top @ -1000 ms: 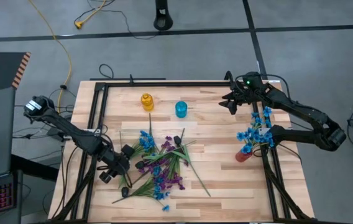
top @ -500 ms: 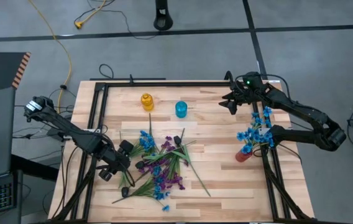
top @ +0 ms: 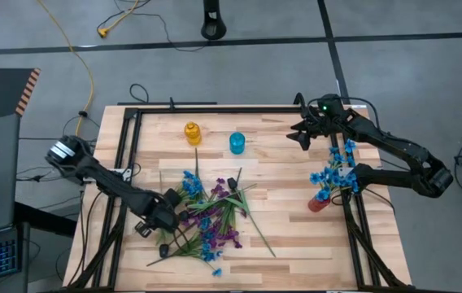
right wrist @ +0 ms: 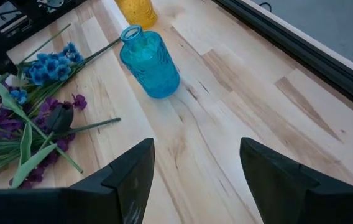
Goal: Sort flowers into vase by color
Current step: Put the left black tulip into the yellow vase
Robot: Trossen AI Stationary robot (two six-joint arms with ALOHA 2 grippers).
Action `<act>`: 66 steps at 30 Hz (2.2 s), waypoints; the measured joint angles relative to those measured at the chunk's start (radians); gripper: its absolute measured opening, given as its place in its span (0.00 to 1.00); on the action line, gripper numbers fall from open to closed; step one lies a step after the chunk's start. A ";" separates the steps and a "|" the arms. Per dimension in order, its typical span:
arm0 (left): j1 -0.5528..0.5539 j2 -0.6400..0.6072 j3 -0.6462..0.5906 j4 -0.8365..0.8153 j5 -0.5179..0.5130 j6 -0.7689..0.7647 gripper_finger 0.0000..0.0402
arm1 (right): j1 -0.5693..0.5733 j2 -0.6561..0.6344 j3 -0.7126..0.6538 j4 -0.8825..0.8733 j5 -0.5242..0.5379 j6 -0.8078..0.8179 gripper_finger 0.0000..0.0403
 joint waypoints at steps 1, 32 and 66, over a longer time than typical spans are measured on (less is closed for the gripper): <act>0.000 0.004 0.000 -0.002 0.001 0.011 0.46 | 0.000 0.000 0.000 -0.009 0.000 0.000 0.66; 0.000 0.006 0.000 0.010 0.008 -0.156 0.01 | 0.000 0.000 0.000 -0.032 0.004 -0.026 0.66; 0.159 -0.605 0.000 0.390 -0.804 -0.240 0.00 | 0.000 0.000 0.000 -0.032 0.004 -0.025 0.66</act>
